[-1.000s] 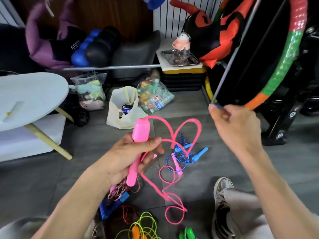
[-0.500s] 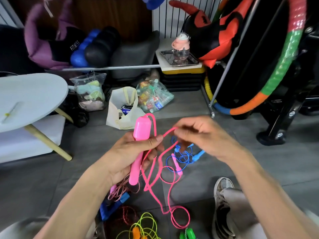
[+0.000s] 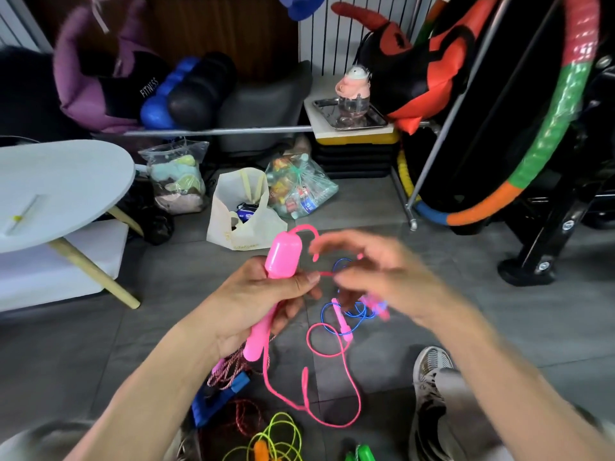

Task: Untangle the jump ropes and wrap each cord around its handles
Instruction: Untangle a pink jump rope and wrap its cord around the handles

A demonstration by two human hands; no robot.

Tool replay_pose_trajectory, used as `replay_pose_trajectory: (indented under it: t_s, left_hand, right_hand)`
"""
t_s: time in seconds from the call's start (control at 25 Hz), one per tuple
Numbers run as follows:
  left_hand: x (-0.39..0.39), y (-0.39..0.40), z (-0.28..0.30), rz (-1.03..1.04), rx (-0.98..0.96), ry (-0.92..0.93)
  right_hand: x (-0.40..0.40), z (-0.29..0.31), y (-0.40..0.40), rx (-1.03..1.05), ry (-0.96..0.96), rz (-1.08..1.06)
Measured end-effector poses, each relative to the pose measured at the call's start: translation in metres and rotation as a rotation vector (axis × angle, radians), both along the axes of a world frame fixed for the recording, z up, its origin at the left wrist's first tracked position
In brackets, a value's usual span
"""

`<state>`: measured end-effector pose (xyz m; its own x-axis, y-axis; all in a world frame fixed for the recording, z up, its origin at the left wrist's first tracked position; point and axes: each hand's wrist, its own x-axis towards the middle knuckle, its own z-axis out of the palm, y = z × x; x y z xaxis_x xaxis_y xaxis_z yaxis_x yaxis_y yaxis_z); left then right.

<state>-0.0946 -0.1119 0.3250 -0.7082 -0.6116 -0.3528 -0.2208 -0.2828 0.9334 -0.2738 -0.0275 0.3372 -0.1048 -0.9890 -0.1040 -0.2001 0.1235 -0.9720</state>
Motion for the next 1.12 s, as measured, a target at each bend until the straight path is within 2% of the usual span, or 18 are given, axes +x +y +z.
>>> replay_pose_trajectory:
  t_s: [0.04, 0.08, 0.12, 0.2, 0.32, 0.36, 0.44, 0.48, 0.52, 0.64, 0.68, 0.76, 0.84, 1.0, 1.04, 1.12]
  left_hand:
    - [-0.001, 0.000, 0.000, 0.005, -0.004, -0.001]
    - [-0.002, -0.001, 0.000, 0.011, -0.008, -0.006]
    - [-0.002, -0.001, -0.001, 0.016, -0.010, -0.012]
    - [-0.002, 0.002, -0.003, 0.006, -0.029, -0.020]
    - [-0.001, 0.003, -0.006, -0.031, -0.111, -0.065]
    - [0.000, 0.002, -0.006, -0.035, -0.128, -0.071]
    - [0.004, 0.000, -0.004, -0.012, -0.095, -0.041]
    - [0.005, 0.000, -0.003, 0.006, -0.061, -0.019]
    - [0.005, 0.000, -0.001, 0.021, -0.032, -0.004]
    - [0.001, 0.002, -0.005, 0.036, 0.013, -0.003]
    - [0.000, 0.003, -0.006, 0.027, 0.017, -0.005]
    - [-0.002, 0.003, -0.008, 0.011, 0.018, -0.003]
    - [-0.002, 0.004, -0.009, -0.010, 0.014, -0.001]
    - [-0.003, 0.005, -0.007, -0.040, 0.013, -0.018]
    - [-0.002, 0.004, -0.006, -0.042, 0.017, -0.024]
    - [0.000, 0.003, -0.005, -0.029, 0.011, -0.024]
  right_hand:
    - [0.009, -0.005, -0.002, 0.043, -0.043, 0.106]
    - [0.013, -0.009, -0.004, 0.048, -0.005, 0.145]
    - [0.006, -0.012, -0.006, 0.030, 0.069, 0.098]
    - [-0.017, -0.013, -0.011, -0.043, 0.306, -0.097]
    - [-0.062, -0.013, -0.008, -0.162, 0.803, -0.477]
    - [-0.076, -0.012, -0.004, -0.136, 0.902, -0.617]
    - [-0.089, -0.010, 0.002, -0.068, 0.967, -0.809]
    - [-0.086, -0.009, 0.002, -0.043, 0.939, -0.796]
    - [-0.078, -0.009, 0.000, -0.029, 0.840, -0.689]
    - [-0.023, -0.005, -0.003, 0.038, 0.211, -0.104]
    - [-0.008, -0.006, -0.003, 0.056, 0.087, 0.048]
    - [0.004, -0.012, -0.005, 0.059, 0.064, 0.171]
    - [-0.006, -0.014, -0.009, 0.024, 0.178, 0.064]
    - [-0.053, -0.013, -0.007, -0.185, 0.666, -0.414]
    - [-0.067, -0.011, -0.003, -0.154, 0.773, -0.572]
    - [-0.085, -0.006, 0.005, 0.043, 0.937, -0.845]
